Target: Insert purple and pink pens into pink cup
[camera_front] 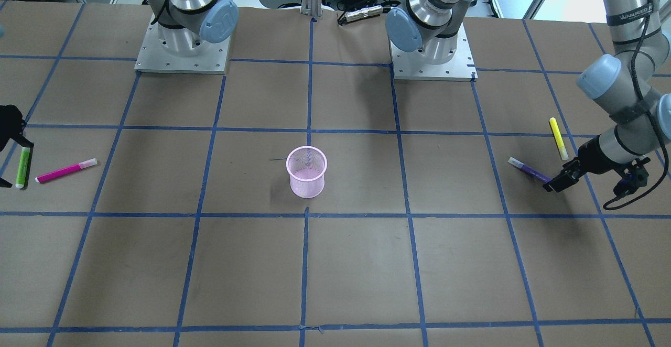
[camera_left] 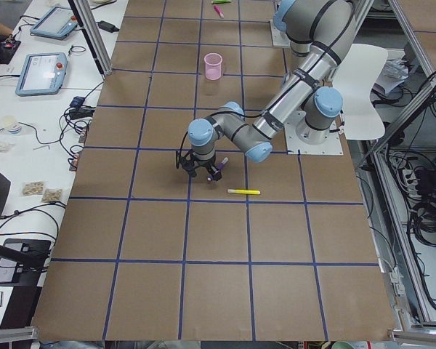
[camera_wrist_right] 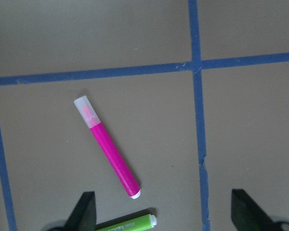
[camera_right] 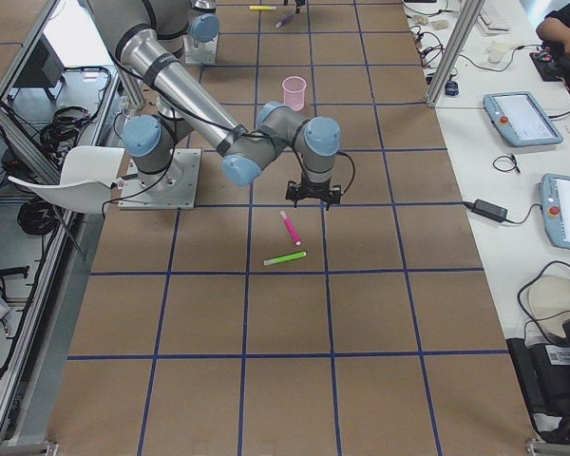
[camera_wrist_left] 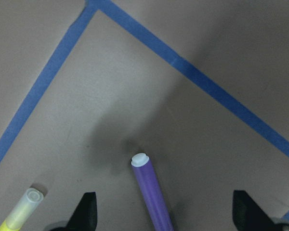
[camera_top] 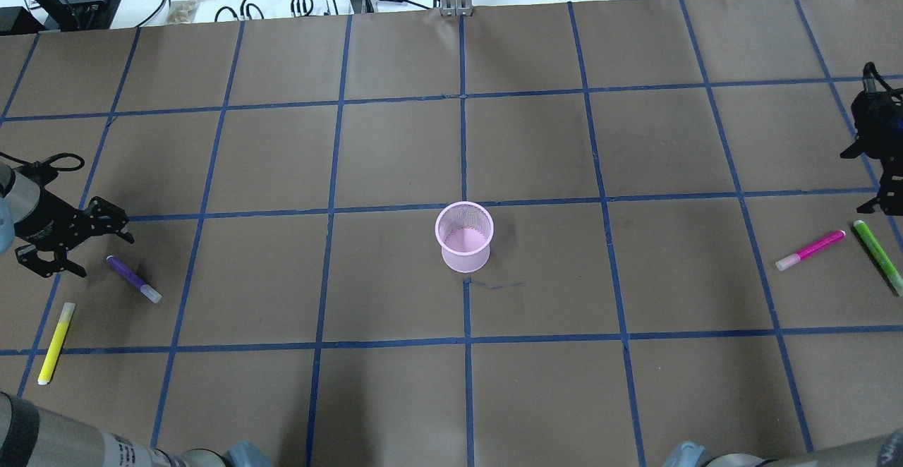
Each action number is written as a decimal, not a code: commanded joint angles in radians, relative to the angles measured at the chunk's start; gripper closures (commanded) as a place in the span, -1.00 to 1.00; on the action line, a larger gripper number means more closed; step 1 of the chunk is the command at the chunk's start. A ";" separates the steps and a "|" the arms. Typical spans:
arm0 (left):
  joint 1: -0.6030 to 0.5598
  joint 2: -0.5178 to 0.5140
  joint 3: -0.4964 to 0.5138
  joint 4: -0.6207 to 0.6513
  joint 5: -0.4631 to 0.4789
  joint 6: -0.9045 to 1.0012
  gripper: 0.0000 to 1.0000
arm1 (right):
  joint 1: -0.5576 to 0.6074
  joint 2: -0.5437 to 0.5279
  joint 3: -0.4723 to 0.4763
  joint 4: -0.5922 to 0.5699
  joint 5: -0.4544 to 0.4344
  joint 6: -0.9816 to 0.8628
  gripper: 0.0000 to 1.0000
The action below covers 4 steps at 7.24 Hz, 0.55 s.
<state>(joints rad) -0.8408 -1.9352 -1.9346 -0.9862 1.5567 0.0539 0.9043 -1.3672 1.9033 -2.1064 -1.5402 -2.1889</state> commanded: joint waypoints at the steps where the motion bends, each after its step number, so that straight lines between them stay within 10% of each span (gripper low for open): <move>1: 0.002 -0.014 -0.012 0.005 0.000 0.000 -0.94 | -0.041 0.043 0.095 -0.157 0.002 -0.168 -0.97; 4: 0.002 -0.044 -0.004 0.023 0.000 0.004 -0.52 | -0.061 0.163 0.102 -0.288 -0.021 -0.259 -0.97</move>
<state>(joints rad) -0.8391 -1.9709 -1.9400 -0.9760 1.5569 0.0576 0.8488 -1.2345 1.9966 -2.3599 -1.5477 -2.4190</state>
